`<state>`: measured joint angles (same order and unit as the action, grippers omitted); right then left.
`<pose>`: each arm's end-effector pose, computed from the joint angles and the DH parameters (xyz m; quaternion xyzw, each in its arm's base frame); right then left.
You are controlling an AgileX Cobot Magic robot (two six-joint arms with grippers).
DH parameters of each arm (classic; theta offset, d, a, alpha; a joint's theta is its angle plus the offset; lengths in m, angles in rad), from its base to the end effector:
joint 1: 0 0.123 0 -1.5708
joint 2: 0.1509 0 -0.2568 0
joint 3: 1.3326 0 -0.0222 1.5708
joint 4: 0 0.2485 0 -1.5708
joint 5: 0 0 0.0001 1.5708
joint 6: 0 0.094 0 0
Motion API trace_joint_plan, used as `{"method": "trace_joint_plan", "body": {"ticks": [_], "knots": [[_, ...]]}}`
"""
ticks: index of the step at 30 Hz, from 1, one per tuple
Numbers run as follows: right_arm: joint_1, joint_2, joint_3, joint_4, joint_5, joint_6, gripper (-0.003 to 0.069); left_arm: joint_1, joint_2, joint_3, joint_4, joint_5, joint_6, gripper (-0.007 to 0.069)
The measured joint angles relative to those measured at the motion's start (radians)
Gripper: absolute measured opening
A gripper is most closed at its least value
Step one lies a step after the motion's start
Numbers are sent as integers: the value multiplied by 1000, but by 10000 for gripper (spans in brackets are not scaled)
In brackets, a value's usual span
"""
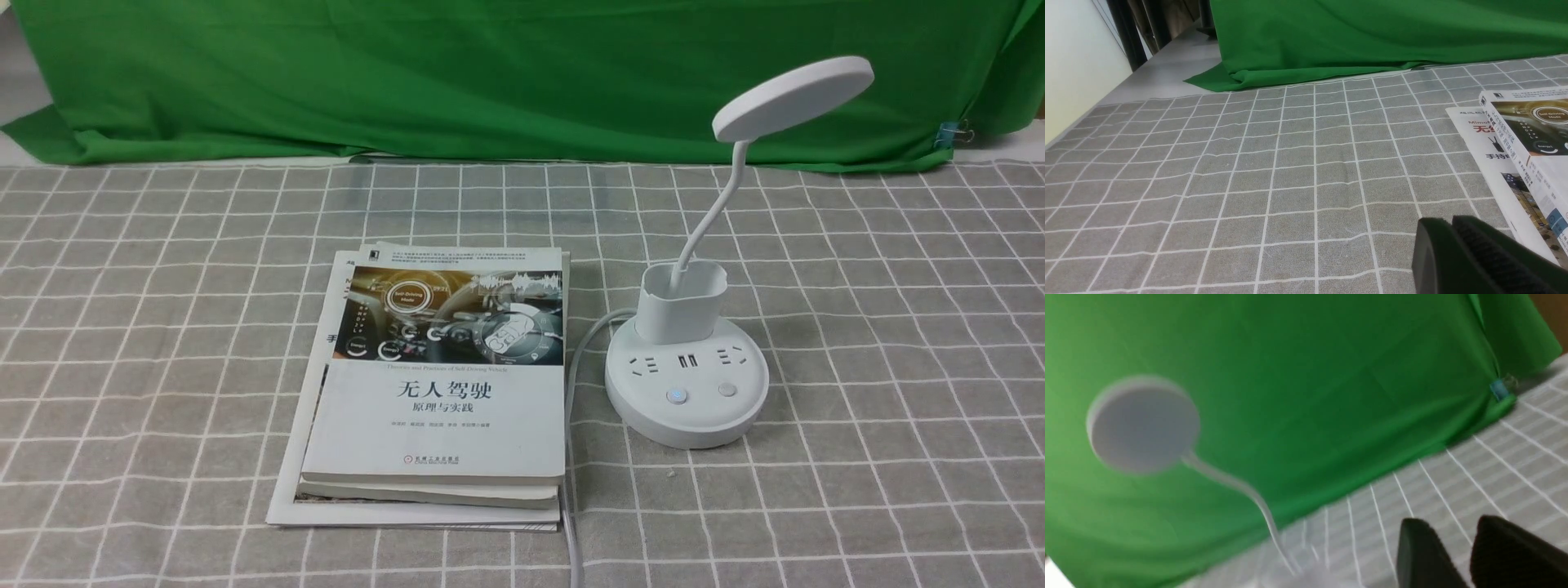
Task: Turn on the desk lamp on the grey coffee tablecloth with your hand.
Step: 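Press the button on the base of the white desk lamp with the right gripper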
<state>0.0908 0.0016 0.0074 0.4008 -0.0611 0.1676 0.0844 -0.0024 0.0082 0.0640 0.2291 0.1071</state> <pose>0.0852 0.0055 0.2161 0.1641 0.6372 0.2361 0.7151 0.0844 0.0085 0.1895 0.0274 0.7567 0.0881 0.6472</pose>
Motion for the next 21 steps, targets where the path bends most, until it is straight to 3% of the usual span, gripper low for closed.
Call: {"method": "trace_joint_plan", "body": {"ticks": [2, 4, 9, 10, 15, 21], "knots": [[1, 0, 0, 2, -19, 17, 235, 0, 0, 0, 0, 0, 0, 19], [10, 7, -33, 2, 79, -13, 206, 0, 0, 0, 0, 0, 0, 19], [57, 183, -268, 0, 360, -243, 78, 0, 0, 0, 0, 0, 0, 19], [69, 296, -384, -2, 487, -315, 41, 0, 0, 0, 0, 0, 0, 19], [73, 666, -622, -7, 757, -446, 31, 0, 0, 0, 0, 0, 0, 19], [84, 1075, -806, -20, 829, -496, 31, 0, 0, 0, 0, 0, 0, 19]]}}
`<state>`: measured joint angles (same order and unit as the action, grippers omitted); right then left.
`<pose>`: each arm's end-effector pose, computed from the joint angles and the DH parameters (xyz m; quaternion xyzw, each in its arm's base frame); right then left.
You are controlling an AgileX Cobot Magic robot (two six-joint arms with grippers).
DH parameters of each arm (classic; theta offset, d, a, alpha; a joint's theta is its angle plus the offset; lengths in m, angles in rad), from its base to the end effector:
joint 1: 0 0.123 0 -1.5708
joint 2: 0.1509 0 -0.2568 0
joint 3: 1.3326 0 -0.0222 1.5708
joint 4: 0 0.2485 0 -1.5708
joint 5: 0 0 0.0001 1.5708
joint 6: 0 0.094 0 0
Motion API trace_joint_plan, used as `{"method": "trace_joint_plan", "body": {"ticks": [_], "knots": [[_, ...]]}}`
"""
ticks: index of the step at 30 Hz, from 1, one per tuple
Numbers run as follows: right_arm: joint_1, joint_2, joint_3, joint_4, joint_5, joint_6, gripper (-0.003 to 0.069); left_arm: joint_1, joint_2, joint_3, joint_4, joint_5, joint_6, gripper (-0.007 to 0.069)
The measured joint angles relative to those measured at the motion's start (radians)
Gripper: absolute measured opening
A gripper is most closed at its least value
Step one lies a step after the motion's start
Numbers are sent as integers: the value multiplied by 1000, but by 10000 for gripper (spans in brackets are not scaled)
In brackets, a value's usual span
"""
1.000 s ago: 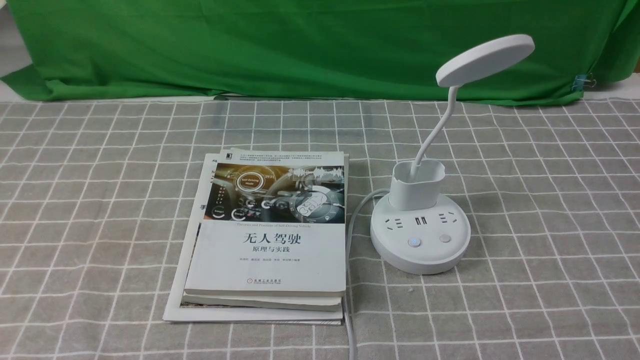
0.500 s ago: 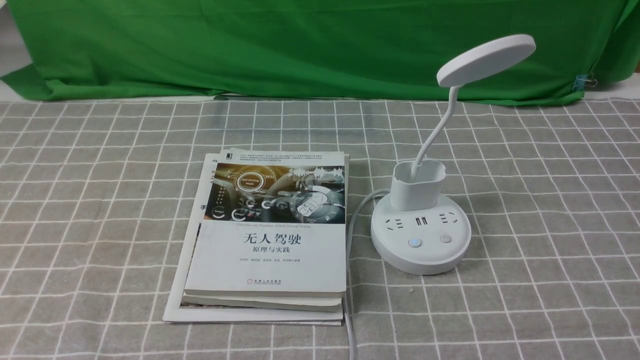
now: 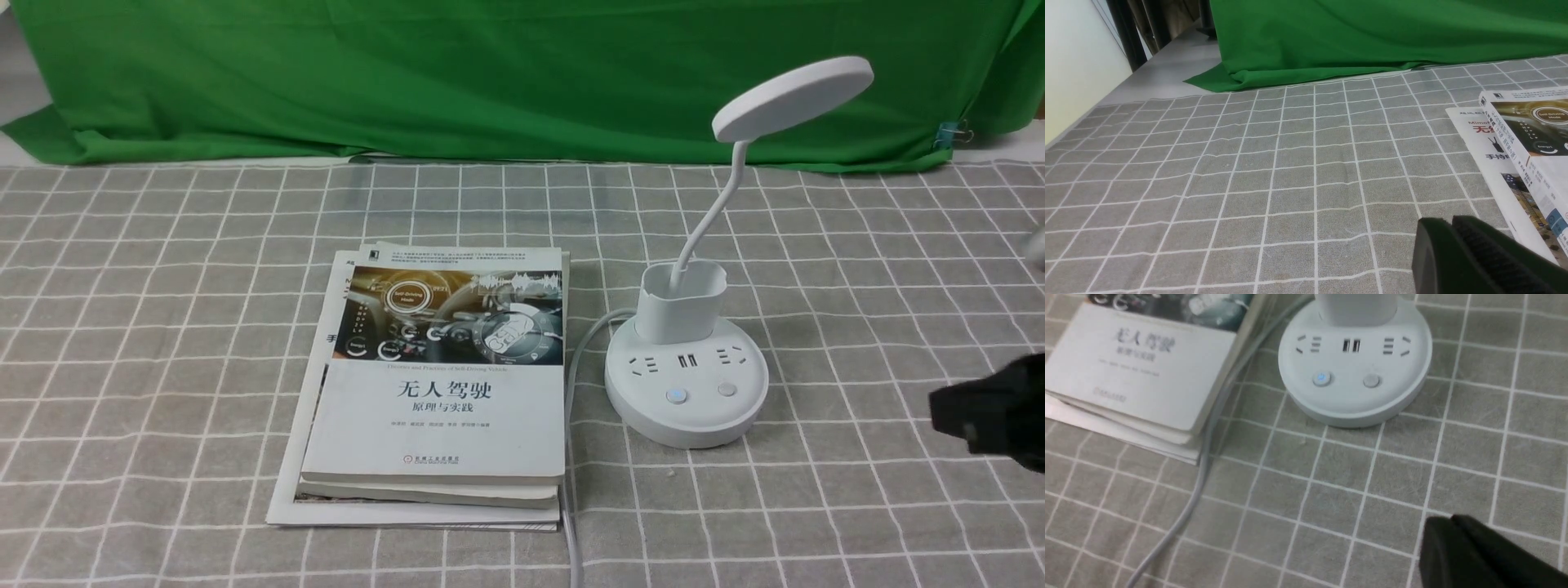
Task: Turn on the desk lamp on the grey coffee tablecloth with your hand.
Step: 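Press the button on the base of the white desk lamp with the right gripper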
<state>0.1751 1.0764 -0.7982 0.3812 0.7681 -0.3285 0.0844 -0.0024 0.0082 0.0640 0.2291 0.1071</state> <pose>0.2090 0.0617 0.2670 -0.1458 0.9293 0.1434 0.3076 0.0844 0.0085 0.1895 0.0274 0.7567 0.0881 0.6472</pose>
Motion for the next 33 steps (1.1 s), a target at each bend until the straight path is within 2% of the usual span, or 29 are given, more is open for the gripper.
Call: {"method": "trace_joint_plan", "body": {"ticks": [10, 18, 33], "knots": [[179, 444, -209, -119, -113, 39, 31, 0, 0, 0, 0, 0, 0, 19], [188, 633, -280, -129, -195, 46, 31, 0, 0, 0, 0, 0, 0, 19], [188, 759, -329, -130, -235, 46, 31, 0, 0, 0, 0, 0, 0, 19]]}}
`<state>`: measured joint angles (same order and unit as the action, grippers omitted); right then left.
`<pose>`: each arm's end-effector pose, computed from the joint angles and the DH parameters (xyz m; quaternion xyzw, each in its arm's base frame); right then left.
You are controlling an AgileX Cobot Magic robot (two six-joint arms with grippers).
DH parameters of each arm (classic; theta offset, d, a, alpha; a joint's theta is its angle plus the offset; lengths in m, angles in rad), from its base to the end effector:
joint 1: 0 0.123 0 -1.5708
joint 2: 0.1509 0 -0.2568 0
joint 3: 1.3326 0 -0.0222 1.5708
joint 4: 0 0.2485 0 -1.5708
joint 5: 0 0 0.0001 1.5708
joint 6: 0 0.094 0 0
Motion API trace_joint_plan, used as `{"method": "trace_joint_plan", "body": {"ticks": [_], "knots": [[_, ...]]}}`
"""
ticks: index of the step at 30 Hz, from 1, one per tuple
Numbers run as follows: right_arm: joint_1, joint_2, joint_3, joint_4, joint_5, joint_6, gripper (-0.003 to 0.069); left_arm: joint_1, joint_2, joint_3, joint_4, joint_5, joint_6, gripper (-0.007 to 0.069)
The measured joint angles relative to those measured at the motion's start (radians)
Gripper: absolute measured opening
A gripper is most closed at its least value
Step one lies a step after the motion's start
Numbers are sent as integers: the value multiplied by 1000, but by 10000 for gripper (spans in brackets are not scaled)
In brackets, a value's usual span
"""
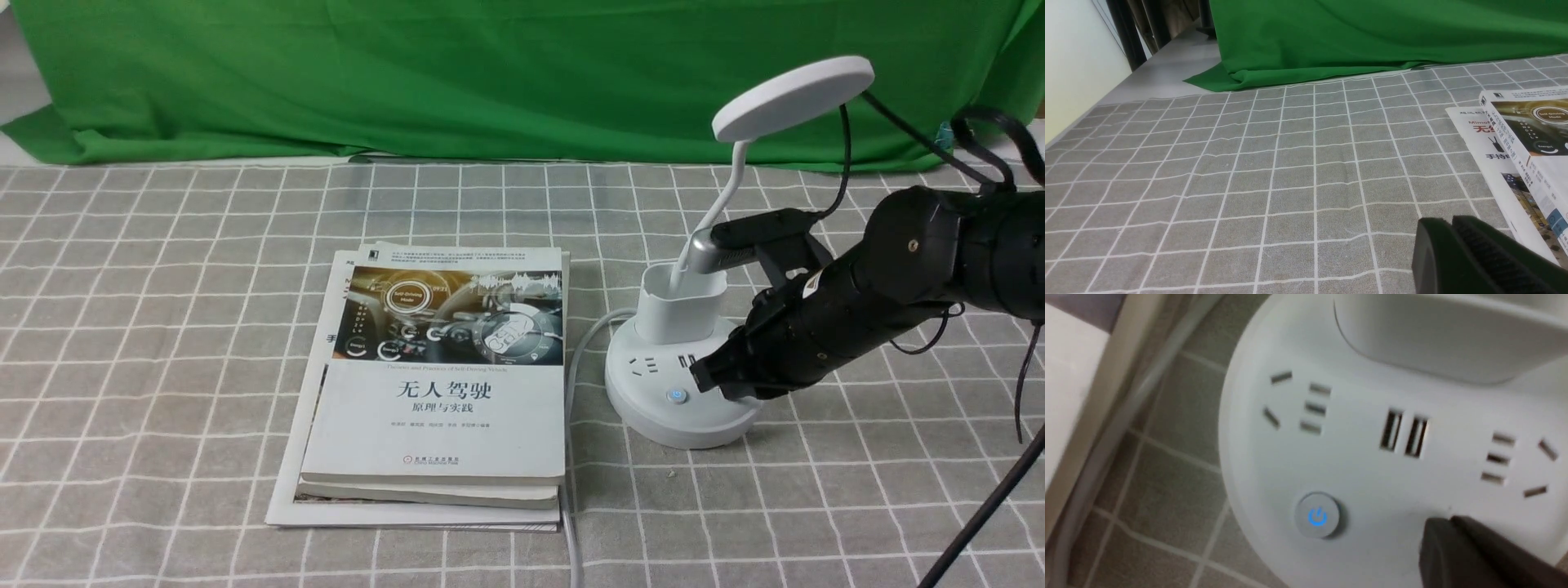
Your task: Turn on the desk lamp on the grey coffee tablecloth with your hand.
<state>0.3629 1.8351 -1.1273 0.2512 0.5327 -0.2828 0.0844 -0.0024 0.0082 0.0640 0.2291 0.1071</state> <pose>0.3301 0.1380 0.1468 -0.2203 0.9497 0.0928 0.2021 0.0844 0.0085 0.1895 0.0274 0.7567 0.0881 0.6472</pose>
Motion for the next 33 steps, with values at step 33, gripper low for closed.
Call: {"method": "trace_joint_plan", "body": {"ticks": [33], "knots": [[0, -359, 209, -4, -13, 9, 32, 0, 0, 0, 0, 0, 1, 19]]}}
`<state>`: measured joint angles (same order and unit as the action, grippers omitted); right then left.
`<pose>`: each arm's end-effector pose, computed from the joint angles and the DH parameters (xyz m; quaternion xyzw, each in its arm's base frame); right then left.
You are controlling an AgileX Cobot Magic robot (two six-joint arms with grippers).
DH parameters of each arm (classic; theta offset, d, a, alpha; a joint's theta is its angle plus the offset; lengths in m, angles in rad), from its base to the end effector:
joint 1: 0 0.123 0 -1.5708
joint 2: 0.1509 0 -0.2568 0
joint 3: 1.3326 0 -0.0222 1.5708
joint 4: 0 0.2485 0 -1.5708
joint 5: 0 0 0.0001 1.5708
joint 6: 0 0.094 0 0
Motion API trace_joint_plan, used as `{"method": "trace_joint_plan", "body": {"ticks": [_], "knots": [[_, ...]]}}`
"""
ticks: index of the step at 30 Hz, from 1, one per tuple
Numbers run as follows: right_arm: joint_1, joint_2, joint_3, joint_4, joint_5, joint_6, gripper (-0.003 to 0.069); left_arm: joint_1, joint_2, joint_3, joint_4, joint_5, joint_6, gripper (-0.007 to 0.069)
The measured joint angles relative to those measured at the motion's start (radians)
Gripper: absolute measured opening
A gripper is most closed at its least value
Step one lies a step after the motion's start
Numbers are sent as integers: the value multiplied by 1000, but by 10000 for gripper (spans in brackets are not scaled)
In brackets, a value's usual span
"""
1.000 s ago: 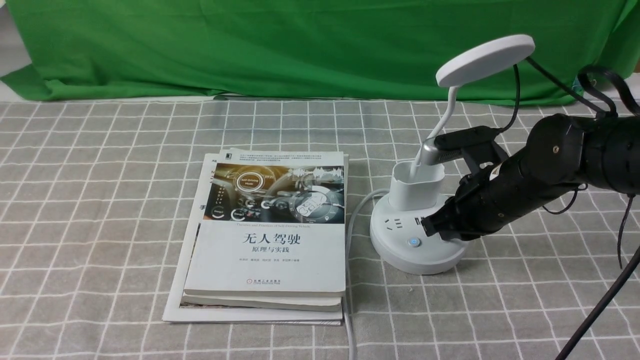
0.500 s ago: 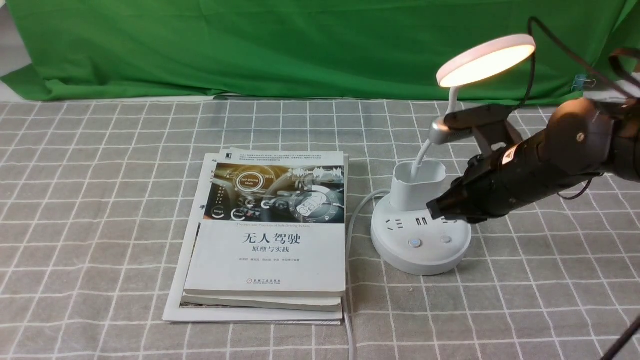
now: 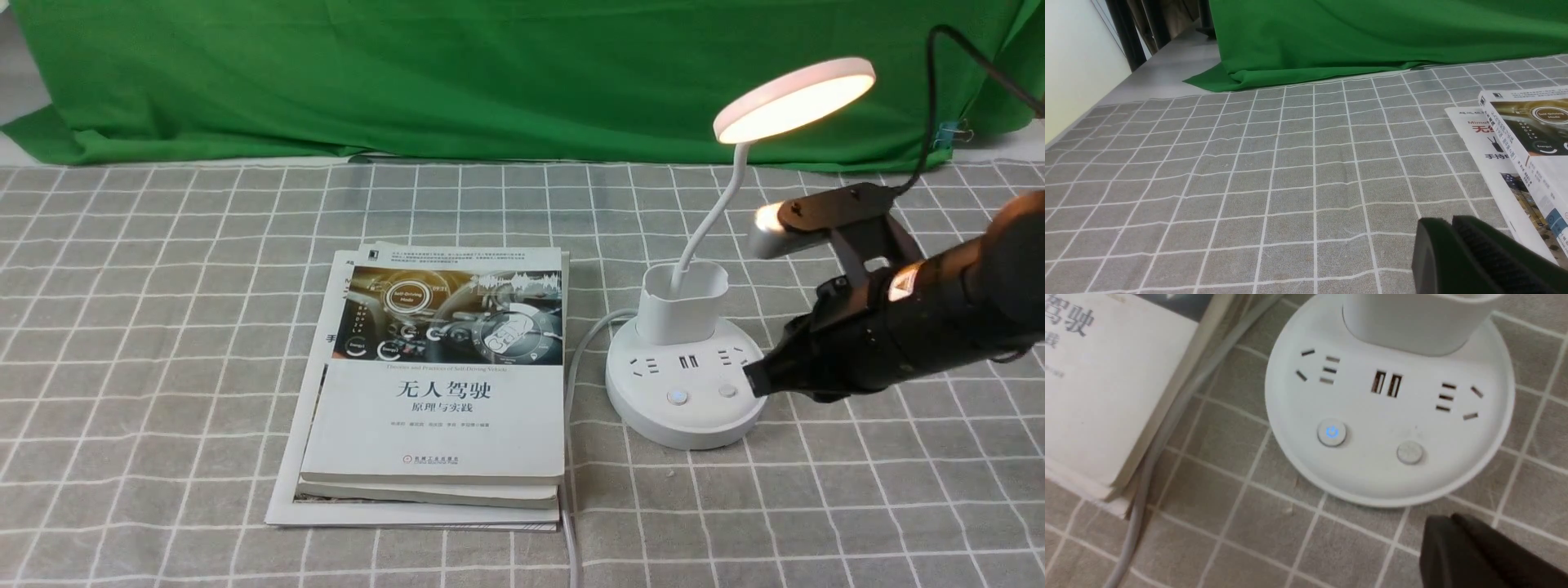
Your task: Turn on the desk lamp on the grey coffee tablecloth with your hand.
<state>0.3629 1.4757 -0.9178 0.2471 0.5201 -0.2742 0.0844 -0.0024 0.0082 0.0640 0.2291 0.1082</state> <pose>0.2745 0.1165 0.2091 -0.2171 0.9297 0.1018 0.2796 0.0844 0.0085 0.1895 0.0279 0.7567 0.0885 0.6472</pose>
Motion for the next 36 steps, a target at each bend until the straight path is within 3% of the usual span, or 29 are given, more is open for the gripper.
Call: {"method": "trace_joint_plan", "body": {"ticks": [12, 17, 27, 32, 33, 36], "knots": [[0, -555, 376, -1, -79, 57, 34, 0, 0, 0, 0, 0, 0, 19], [0, -803, 526, -1, -89, 87, 73, 0, 0, 0, 0, 0, -1, 19], [0, -971, 599, -2, -96, 97, 139, 0, 0, 0, 0, 0, -1, 19], [-15, -1010, 623, -3, -130, 96, 67, 0, 0, 0, 0, 0, -1, 19], [-44, -1038, 642, -6, -157, 88, 35, 0, 0, 0, 0, 0, -1, 19], [-120, -1116, 698, -12, -203, 44, 27, 0, 0, 0, 0, 0, -1, 19]]}}
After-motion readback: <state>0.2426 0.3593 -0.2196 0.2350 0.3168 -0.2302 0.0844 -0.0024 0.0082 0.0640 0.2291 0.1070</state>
